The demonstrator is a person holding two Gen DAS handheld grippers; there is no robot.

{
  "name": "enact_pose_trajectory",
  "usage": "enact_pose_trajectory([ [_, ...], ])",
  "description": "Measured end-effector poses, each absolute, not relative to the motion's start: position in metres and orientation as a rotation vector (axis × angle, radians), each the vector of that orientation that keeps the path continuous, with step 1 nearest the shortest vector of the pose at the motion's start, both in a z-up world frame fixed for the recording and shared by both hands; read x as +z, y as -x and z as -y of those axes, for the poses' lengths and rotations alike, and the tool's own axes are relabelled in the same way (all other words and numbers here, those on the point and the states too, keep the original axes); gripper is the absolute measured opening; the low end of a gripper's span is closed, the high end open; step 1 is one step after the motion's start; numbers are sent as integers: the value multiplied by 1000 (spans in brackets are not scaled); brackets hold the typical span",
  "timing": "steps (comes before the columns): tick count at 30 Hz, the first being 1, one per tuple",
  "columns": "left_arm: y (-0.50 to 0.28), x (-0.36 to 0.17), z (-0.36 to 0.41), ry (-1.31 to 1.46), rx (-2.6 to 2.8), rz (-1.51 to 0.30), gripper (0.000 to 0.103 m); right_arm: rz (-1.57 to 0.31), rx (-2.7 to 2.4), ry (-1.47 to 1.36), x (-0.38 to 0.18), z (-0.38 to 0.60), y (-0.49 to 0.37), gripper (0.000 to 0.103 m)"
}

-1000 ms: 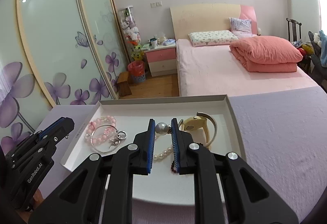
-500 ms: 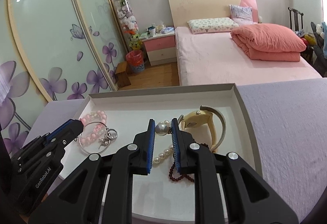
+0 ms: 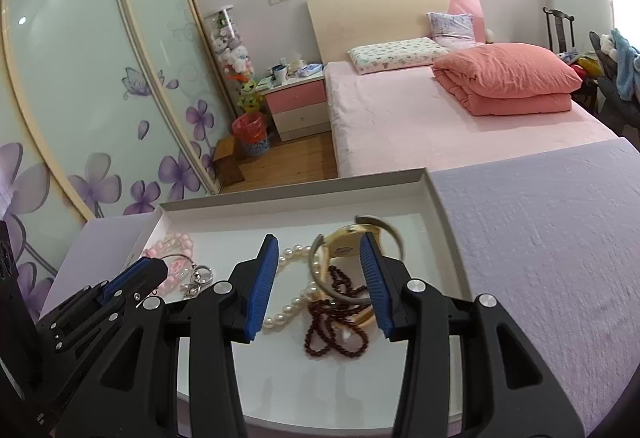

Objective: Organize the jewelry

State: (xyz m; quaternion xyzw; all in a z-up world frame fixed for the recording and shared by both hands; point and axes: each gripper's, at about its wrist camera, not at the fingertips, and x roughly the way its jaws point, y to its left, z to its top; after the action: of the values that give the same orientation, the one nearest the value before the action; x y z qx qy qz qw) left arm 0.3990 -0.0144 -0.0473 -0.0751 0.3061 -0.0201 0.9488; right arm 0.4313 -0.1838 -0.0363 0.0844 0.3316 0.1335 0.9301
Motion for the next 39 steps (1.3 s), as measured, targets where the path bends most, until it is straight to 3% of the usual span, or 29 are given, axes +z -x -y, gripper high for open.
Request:
enact_pose_trajectory([
  [2,-399,-48,14,154,-36,-626,21,-675,265,-179,-36,188,-432,44],
  [4,-400,-47,14,160,-29,-623,38,-671,258,-185,-36,193,-432,44],
  [7,-397,-46,13,161,-24,-617,50,-668,247,-189,-37,196,-431,50],
  [15,-374,-31,-2,173,20,-571,81,-621,239,-165,-32,199,-414,88],
  [19,-354,-21,-6,159,47,-543,93,-586,240,-143,-26,196,-398,98],
  [29,-277,9,-10,114,66,-440,97,-484,267,-88,-12,186,-334,101],
  [39,-189,18,-6,100,97,-411,97,-501,271,-70,-13,187,-268,101],
])
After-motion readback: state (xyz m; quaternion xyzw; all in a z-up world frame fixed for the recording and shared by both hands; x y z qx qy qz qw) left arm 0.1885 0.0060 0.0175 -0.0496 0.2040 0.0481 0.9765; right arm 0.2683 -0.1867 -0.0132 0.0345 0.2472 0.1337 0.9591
